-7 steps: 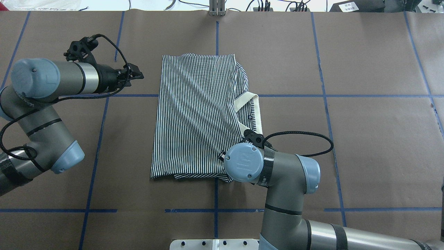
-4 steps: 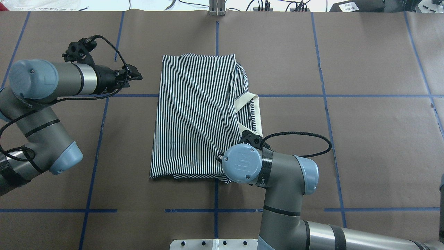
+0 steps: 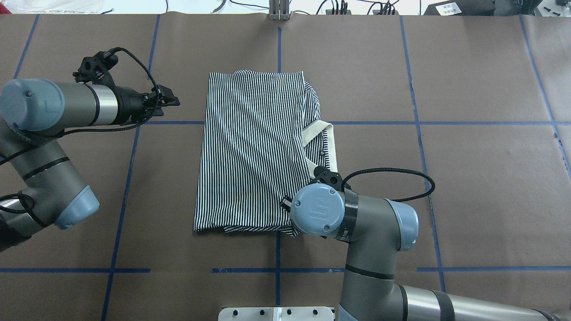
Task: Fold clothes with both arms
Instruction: 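Lower the left gripper to the shirt corner nearest the robot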
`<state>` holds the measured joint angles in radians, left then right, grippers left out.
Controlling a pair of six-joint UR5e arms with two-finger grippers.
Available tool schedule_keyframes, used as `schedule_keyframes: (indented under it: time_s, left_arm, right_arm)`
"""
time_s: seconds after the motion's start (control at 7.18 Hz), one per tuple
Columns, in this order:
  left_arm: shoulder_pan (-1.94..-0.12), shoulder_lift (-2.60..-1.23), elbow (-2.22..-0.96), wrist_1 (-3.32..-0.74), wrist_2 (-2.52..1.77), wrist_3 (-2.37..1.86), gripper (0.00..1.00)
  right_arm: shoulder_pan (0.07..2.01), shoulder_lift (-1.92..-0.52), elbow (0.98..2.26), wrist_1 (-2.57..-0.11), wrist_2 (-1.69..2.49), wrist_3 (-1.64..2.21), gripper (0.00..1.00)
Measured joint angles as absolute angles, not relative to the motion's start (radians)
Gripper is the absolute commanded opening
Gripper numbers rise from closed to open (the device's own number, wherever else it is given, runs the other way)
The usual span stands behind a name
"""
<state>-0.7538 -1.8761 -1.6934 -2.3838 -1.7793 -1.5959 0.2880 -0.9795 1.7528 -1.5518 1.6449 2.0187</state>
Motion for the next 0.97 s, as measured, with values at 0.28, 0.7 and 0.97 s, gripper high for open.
schedule_keyframes:
  time_s: [0.28, 0.7, 0.97]
  left_arm:
    - [-0.685, -1.830, -1.779, -2.384, -1.769, -1.719, 0.62]
    - [-0.482, -1.761, -1.952, -2.246, -1.737, -1.906, 0.61]
    - [-0.353, -1.753, -1.962, -2.176, -1.625, -1.936, 0.61]
  right_arm:
    - [0.287, -1.003, 1.801, -1.560, 1.645, 2.021, 0.00]
    - [0.285, -1.028, 1.834, -1.563, 1.644, 2.026, 0.00]
    - [0.284, -1.038, 1.846, -1.563, 1.644, 2.026, 0.00]
